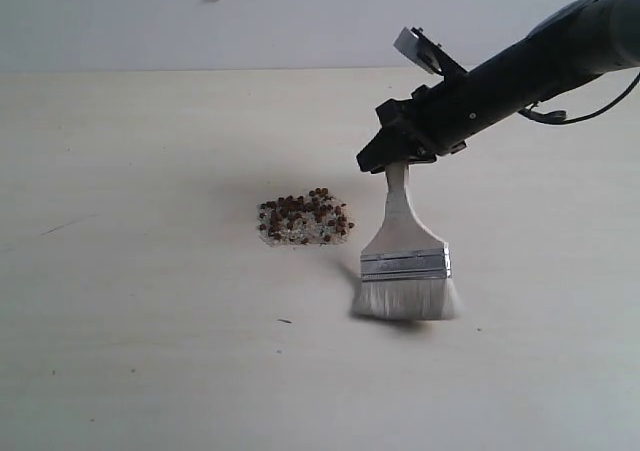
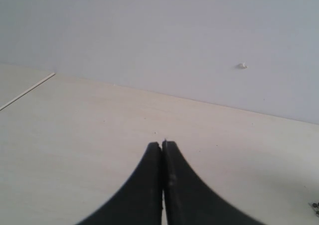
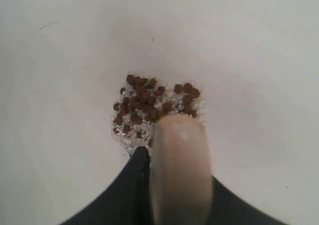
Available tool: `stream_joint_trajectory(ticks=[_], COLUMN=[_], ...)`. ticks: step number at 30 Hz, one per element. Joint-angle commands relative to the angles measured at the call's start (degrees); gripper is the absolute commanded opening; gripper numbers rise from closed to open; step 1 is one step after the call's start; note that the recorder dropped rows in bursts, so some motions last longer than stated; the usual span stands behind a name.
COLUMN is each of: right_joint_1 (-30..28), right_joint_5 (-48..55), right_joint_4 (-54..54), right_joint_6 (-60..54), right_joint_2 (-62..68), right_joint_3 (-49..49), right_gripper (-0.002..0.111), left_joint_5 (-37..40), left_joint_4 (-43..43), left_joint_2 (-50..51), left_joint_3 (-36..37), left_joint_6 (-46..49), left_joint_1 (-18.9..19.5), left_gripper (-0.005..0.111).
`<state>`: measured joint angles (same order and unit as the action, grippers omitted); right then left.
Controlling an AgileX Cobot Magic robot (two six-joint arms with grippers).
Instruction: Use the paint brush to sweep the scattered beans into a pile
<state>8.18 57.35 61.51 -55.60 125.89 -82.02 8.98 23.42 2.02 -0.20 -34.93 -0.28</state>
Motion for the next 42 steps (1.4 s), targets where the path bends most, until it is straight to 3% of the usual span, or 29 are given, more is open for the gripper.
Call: stream_joint_trajectory(ticks=[1,8,22,25,29,34,38,42], right_joint_1=[0.05,0.05,0.05,0.05,0.05,0.05,0.14,1.45], right_joint_5=[-1.79,-5.15,-9.62,-10.87,-10.87,-11.23,-23.00,-46.43], right_joint_4=[-0.53,-0.53,-0.55,-0.61,-1.22,-7.54,-10.78,-10.29], right_joint_6=[-0.66,-0.66,0.84,2.13,3.56,9.95,11.01,10.73], right_joint_2=[-0.02,-0.02,-0.13,-1.41,-5.46,-13.34,-24.97,-40.07], right_joint_3=[-0.64,-1.49,-2.78,-2.90,-2.90,-2.16,6.91,24.95], right_gripper=[0.029,0.043,0.042,0.034,0.000,0.000,0.000,0.000], left_joint_5=[-0.09,-0.09,-0.09,-0.09,-0.09,-0.09,-0.09,-0.09], left_joint_4=[-0.50,-0.50,-0.50,-0.50,-0.50,-0.50,-0.50,-0.50], left_joint_2=[-0.37,-0.37,-0.37,-0.37,-0.37,-0.37,-0.37,-0.37], left_joint_3=[0.20,0.20,0.20,0.20,0.20,0.20,0.20,0.20], left_joint_6=[0.32,0.32,0.32,0.32,0.32,0.32,0.32,0.32], left_joint_1=[-0.32,-0.32,-0.32,-0.32,-0.32,-0.32,-0.32,-0.32], left_gripper=[0.000,0.000,0.000,0.000,0.000,0.000,0.000,0.000])
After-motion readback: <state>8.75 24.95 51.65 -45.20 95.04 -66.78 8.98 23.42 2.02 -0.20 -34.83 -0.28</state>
